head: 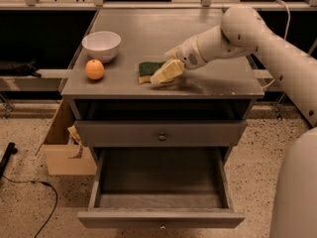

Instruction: Place sponge into middle drawer

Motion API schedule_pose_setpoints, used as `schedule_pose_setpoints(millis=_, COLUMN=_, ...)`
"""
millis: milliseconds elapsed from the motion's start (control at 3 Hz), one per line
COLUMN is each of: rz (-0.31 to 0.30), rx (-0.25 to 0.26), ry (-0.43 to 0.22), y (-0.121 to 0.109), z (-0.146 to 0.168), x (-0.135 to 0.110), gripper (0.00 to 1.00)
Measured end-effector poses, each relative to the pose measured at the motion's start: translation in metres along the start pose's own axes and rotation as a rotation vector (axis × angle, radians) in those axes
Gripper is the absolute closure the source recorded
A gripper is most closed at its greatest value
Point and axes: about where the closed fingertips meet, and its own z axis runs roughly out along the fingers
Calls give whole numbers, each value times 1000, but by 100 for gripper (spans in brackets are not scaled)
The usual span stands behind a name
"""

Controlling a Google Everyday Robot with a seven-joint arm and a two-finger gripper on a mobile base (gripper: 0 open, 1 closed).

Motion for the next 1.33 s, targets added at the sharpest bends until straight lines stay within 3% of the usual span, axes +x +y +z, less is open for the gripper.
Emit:
schedule_pose_setpoints(millis=1000, rz=0, rx=0, ry=0, y=0, z=0, x=0, gripper=94)
schedule_pose_setpoints(millis=1333, rz=0, rx=0, ry=0, y=0, z=0, x=0, gripper=100)
